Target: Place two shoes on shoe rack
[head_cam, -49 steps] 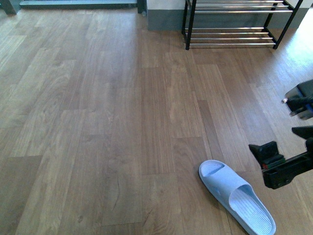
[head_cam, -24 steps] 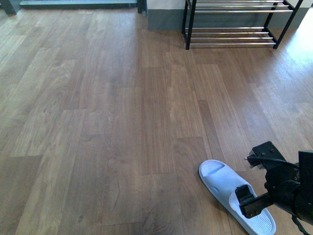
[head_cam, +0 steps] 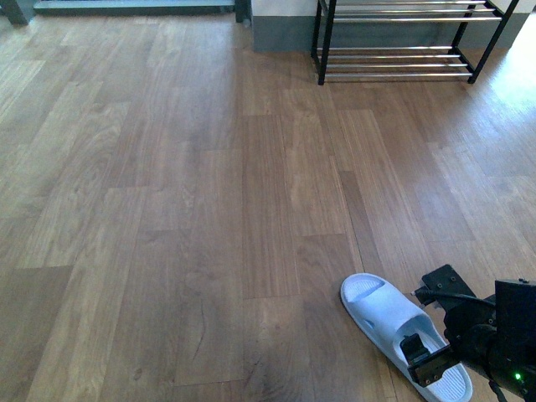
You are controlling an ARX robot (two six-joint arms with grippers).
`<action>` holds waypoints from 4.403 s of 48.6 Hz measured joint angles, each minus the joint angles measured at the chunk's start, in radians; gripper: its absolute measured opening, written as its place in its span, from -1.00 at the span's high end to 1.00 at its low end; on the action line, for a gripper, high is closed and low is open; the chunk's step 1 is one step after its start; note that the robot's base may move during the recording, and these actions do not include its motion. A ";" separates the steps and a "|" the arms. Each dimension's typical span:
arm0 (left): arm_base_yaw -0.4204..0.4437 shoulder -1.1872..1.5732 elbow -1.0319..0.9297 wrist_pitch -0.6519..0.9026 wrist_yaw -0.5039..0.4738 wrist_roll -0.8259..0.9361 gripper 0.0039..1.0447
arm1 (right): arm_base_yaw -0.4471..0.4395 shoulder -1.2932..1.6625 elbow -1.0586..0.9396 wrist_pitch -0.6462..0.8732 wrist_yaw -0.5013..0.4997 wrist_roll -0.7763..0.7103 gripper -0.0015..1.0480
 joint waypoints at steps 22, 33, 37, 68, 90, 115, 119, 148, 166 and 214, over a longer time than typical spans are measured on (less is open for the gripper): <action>0.000 0.000 0.000 0.000 0.000 0.000 0.97 | 0.002 0.114 0.122 0.068 -0.021 0.035 -0.82; 0.000 0.000 0.000 0.000 0.000 0.000 0.97 | 0.004 0.165 0.132 0.164 -0.061 0.051 -0.19; 0.000 0.000 0.000 0.000 0.000 0.000 0.97 | 0.002 0.180 0.137 0.189 -0.061 0.065 0.11; 0.000 0.000 0.000 0.000 0.000 0.000 0.97 | -0.008 0.164 0.118 0.198 -0.023 0.117 0.97; 0.000 0.000 0.000 0.000 0.001 0.000 0.97 | -0.061 -0.435 -0.154 -0.021 -0.099 -0.118 0.97; 0.000 0.000 0.000 0.000 0.000 0.000 0.97 | -0.192 -1.585 -0.507 -0.483 -0.263 -0.190 0.97; 0.000 0.000 0.000 0.000 0.000 0.000 0.97 | -0.222 -1.773 -0.517 -0.617 -0.301 -0.163 0.97; 0.000 0.000 0.000 0.000 0.000 0.000 0.97 | -0.232 -2.694 -0.718 -1.102 -0.282 0.227 0.97; 0.000 0.000 0.000 0.000 0.000 0.000 0.97 | -0.232 -2.696 -0.719 -1.102 -0.283 0.231 0.97; 0.000 -0.002 -0.002 0.000 0.000 0.001 0.97 | -0.234 -2.699 -0.722 -1.101 -0.280 0.232 0.97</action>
